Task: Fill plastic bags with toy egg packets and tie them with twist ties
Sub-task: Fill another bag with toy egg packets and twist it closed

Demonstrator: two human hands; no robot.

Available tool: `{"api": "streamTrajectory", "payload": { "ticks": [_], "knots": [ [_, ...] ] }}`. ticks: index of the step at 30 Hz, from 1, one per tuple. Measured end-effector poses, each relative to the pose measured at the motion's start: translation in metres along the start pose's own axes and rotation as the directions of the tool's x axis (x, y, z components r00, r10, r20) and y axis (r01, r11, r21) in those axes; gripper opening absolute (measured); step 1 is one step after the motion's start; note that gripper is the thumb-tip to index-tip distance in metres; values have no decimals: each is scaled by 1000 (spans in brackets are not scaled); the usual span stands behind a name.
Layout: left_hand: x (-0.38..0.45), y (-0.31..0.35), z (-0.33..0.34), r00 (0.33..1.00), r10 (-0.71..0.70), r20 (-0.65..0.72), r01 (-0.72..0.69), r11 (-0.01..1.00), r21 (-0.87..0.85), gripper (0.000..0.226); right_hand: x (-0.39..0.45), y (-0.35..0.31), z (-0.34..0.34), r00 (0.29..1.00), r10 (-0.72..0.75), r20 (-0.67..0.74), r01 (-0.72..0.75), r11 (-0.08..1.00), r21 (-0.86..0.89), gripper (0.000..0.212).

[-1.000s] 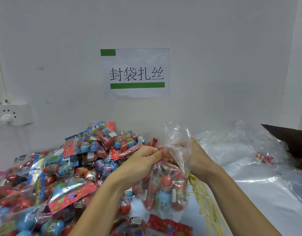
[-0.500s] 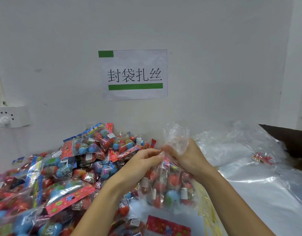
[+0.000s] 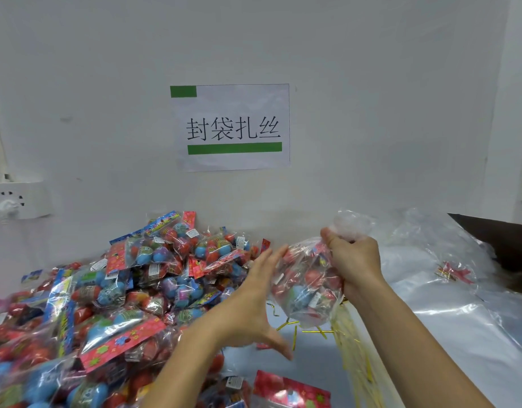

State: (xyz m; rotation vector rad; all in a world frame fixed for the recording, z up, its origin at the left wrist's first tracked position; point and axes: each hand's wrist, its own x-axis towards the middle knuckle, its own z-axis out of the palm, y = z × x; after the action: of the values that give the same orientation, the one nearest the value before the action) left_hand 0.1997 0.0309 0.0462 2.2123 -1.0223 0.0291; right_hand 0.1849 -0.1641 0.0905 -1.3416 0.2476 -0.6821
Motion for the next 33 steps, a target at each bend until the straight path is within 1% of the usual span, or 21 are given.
{"api": "streamTrajectory", "payload": {
  "ticks": [2,3,5,7,9,10,12,13,14,16,18,20,21,23,25,26,27,29,30,32,33],
  "knots": [
    [5,7,12,984,103,-149,-77,983,169,142,-1,-3,-1,999,20,-27,-19,999,37,27],
    [8,10,17,956,186,-226,-134,964,229,135,-1,-5,-1,999,32,-31,-31,998,46,26],
    [13,13,23,866,358,-350,-258,918,301,107,-1,-8,-2,999,41,-26,-39,998,56,25],
    [16,11,24,809,431,-400,-319,893,318,85,-1,-12,-1,999,20,-28,-18,997,72,24],
    [16,8,22,811,403,-425,-350,915,201,76,0,-14,-1,1000,12,-16,-10,996,88,22],
    [16,6,20,822,351,-448,-350,933,88,71,0,-16,-2,1000,13,3,-14,996,85,23],
    [14,8,17,863,142,-485,-302,914,-270,53,1,-17,-6,998,1,61,-6,997,81,24],
    [14,8,15,877,16,-479,-271,841,-468,44,2,-18,-8,996,-15,90,7,996,84,27],
    [14,10,12,895,-89,-437,-241,729,-641,43,2,-19,-10,991,-36,127,26,996,81,36],
    [15,10,7,944,-161,-286,-177,483,-857,50,1,-22,-11,974,-82,211,72,996,57,39],
    [13,10,2,969,-162,-188,-130,315,-940,57,-2,-24,-9,954,-119,277,115,993,29,24],
    [11,8,1,972,-191,-135,-93,210,-973,45,-7,-23,-8,925,-139,354,154,988,-14,15],
    [10,5,2,968,-224,-109,-75,156,-985,39,-11,-22,-8,907,-148,394,173,984,-30,13],
    [9,-2,6,952,-308,-2,4,18,-1000,37,-14,-18,-10,851,-191,489,232,972,-26,23],
    [7,-5,7,928,-357,103,90,-54,-995,37,-19,-17,-10,810,-228,540,282,959,-19,15],
    [5,-5,6,919,-368,138,131,-46,-990,36,-20,-18,-9,809,-242,536,310,950,-40,14],
    [4,-4,5,913,-375,157,168,-3,-986,35,-21,-20,-7,810,-260,526,345,936,-70,15],
    [4,-3,4,903,-397,162,240,155,-958,33,-19,-22,-2,832,-268,486,366,923,-118,26],
    [5,-3,3,888,-439,134,261,242,-934,32,-18,-23,-1,855,-255,452,345,929,-130,31],
    [10,-5,5,847,-531,-31,222,406,-886,20,-14,-24,-2,900,-227,373,311,933,-182,37],
    [13,-4,4,822,-557,-115,187,456,-870,16,-12,-23,-4,915,-219,338,304,927,-222,39]
  ]
}}
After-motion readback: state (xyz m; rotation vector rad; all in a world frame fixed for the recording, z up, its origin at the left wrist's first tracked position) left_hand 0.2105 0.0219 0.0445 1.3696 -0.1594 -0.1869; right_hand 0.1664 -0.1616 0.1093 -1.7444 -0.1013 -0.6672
